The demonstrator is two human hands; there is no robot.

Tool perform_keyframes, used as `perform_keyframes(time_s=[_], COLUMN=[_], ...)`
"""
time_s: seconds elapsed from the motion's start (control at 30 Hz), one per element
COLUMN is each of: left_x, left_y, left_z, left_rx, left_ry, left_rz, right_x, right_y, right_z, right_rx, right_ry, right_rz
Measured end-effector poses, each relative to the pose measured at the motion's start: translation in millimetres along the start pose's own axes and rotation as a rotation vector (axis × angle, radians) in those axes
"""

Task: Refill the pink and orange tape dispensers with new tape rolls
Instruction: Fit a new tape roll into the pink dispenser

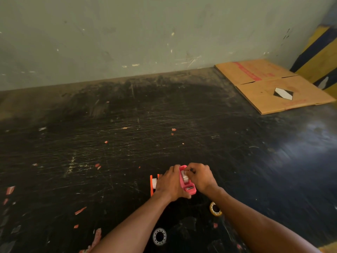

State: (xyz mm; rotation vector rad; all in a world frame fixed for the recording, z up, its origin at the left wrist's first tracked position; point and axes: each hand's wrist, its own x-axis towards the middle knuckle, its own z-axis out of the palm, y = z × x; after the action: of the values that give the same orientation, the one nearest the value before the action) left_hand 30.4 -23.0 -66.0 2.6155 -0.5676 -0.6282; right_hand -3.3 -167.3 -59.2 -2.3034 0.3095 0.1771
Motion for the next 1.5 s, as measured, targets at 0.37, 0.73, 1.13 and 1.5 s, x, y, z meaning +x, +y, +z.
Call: perform_keyframes(time_s=[0.37, 0.73, 1.13, 1.5], left_x=[-1.3, -4.2, -3.5, -6.5], left_y=[0.5, 0.7, 6.2, 7.3], left_z=[-2.1, -2.5, -6.3, -6.0], left_rx=[0.008, 0.052, 0.147, 0.169], left_ry=[-0.018, -0.027, -0.055, -0.061], left_rz=[-0.009, -0.008, 0.010, 0.004], right_x=[-16.0, -61.1, -62.2, -68.0], right_y=[9.0, 47.0, 42.1, 42.8], right_z=[-9.5, -4.7, 1.3, 9.7], right_rx=[-0.073, -0.213, -0.386, -0.475], right_ry=[-0.002, -0.098, -0.055, -0.070], right_rz=[-0.203, -0.362, -0.386, -0.328])
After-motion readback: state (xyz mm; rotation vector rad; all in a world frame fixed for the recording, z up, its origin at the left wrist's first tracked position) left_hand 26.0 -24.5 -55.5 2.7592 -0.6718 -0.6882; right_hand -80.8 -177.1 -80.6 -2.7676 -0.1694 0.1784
